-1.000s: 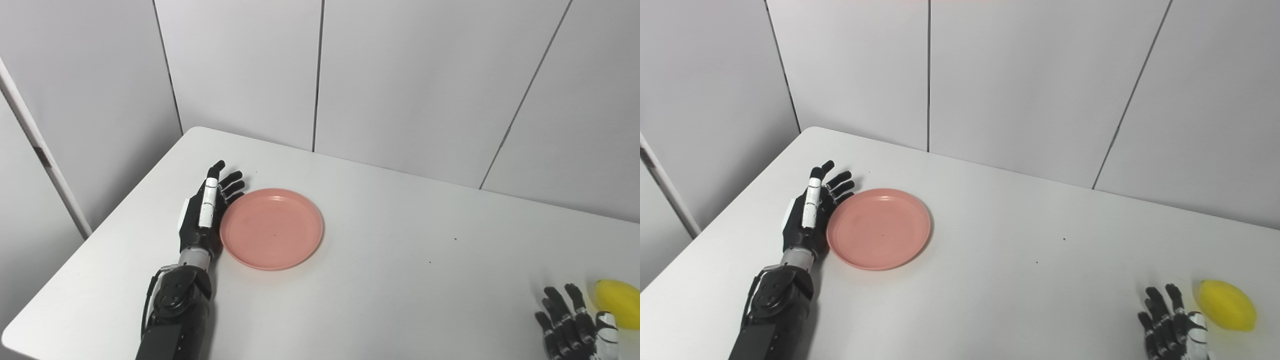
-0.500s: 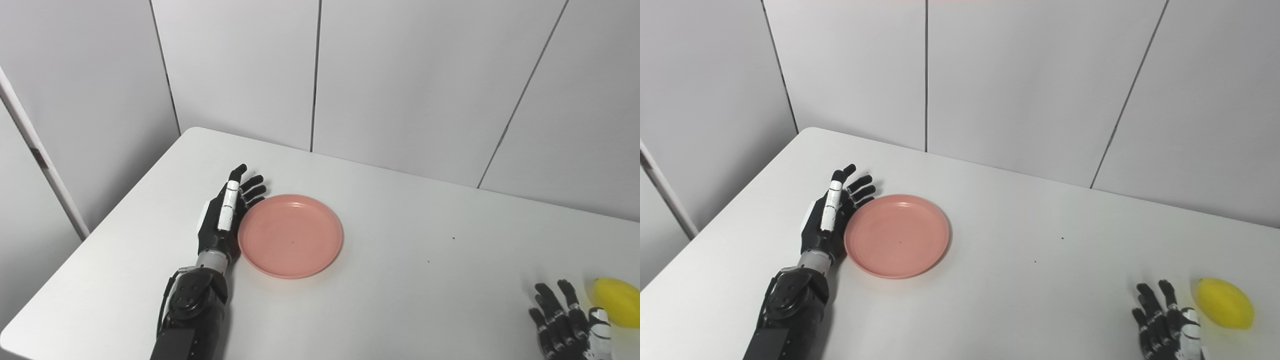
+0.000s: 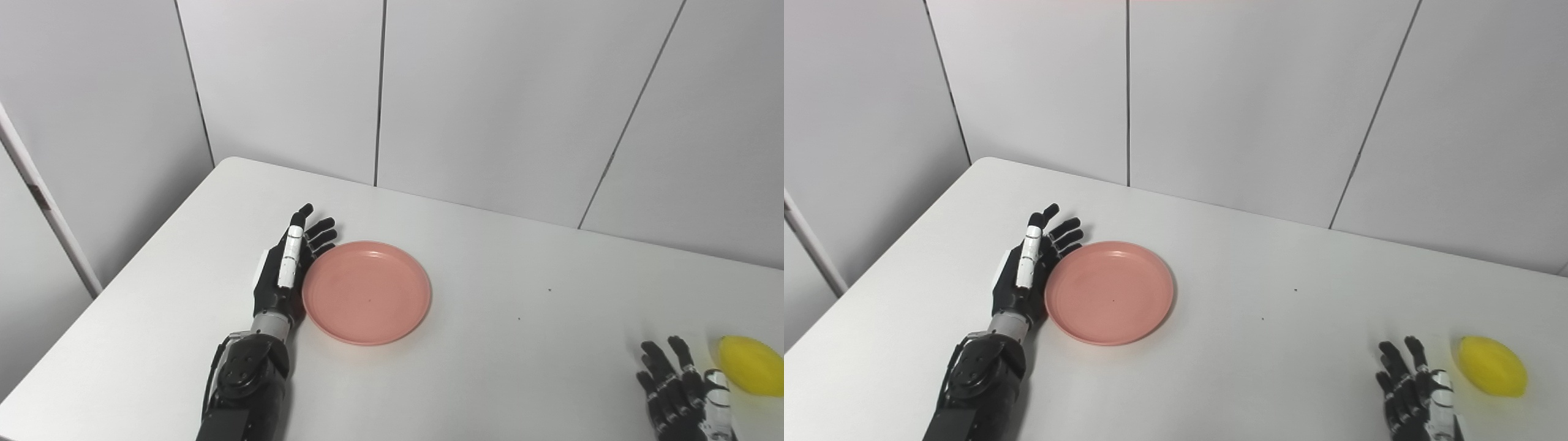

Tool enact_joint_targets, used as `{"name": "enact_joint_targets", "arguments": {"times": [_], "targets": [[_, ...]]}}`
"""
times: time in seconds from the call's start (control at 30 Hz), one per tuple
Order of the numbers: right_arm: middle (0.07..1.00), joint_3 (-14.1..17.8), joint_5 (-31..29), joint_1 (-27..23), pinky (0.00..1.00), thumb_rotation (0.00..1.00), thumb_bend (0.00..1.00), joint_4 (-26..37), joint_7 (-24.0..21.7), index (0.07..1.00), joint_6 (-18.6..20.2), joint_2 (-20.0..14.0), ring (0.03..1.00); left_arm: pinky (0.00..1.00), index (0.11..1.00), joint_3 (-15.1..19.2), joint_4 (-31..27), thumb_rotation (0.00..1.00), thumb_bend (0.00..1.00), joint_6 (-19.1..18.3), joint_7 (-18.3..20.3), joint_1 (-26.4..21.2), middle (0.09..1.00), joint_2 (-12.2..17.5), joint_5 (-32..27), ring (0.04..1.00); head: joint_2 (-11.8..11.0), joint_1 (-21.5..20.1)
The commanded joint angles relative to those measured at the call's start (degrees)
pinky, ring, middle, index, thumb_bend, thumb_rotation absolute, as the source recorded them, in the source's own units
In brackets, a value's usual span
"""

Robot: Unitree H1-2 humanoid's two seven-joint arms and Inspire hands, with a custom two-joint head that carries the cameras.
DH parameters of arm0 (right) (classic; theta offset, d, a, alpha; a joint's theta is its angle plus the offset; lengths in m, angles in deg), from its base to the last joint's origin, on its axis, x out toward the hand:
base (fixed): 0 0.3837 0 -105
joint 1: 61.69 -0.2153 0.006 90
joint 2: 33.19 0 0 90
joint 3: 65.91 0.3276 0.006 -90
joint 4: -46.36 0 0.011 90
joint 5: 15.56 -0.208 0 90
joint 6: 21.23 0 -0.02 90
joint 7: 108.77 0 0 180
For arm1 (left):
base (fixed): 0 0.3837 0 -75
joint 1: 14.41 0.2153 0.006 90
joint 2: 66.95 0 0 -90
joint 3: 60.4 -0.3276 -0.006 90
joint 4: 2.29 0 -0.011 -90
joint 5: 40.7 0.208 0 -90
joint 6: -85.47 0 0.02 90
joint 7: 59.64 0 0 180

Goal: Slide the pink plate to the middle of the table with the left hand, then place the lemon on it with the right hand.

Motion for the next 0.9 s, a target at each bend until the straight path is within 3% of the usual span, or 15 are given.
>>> {"name": "enact_joint_targets", "arguments": {"times": [0.0, 0.23, 0.43, 0.87], "targets": [[0.905, -0.83, 0.36, -0.53, 1.0, 0.99, 0.71, -0.13, -0.56, 0.98, -1.18, 0.62, 0.979, 0.8, 0.91, -0.36, -0.38, 0.87, 0.65, -0.63, -1.04, -0.16, 0.808, -1.24, 0.65, 0.802, -0.08, 0.01], [0.893, -1.33, 1.21, -0.48, 1.0, 0.97, 0.72, 0.56, 0.54, 0.961, -0.32, 2.13, 0.958, 0.83, 0.939, -0.34, 0.38, 0.88, 0.68, 0.71, -2.16, -0.13, 0.814, -3.72, 1.61, 0.812, 0.04, -2.76], [0.888, -1.99, 2.09, -0.46, 1.0, 0.96, 0.74, 0.55, 0.71, 0.952, -0.35, 2.63, 0.952, 0.86, 0.97, -0.45, 0.82, 0.93, 0.64, 1.2, -2.1, -0.07, 0.84, -5.73, 0.65, 0.842, 0.06, -3.83], [0.884, -3.47, 4.12, -0.92, 1.0, 0.98, 0.75, 0.75, 1.51, 0.959, 0.2, 3.75, 0.951, 0.91, 0.999, -2.15, 0.7, 0.98, 0.63, 0.9, -2.08, -0.45, 0.845, -7.23, 1.55, 0.88, 0.12, -7.35]]}}
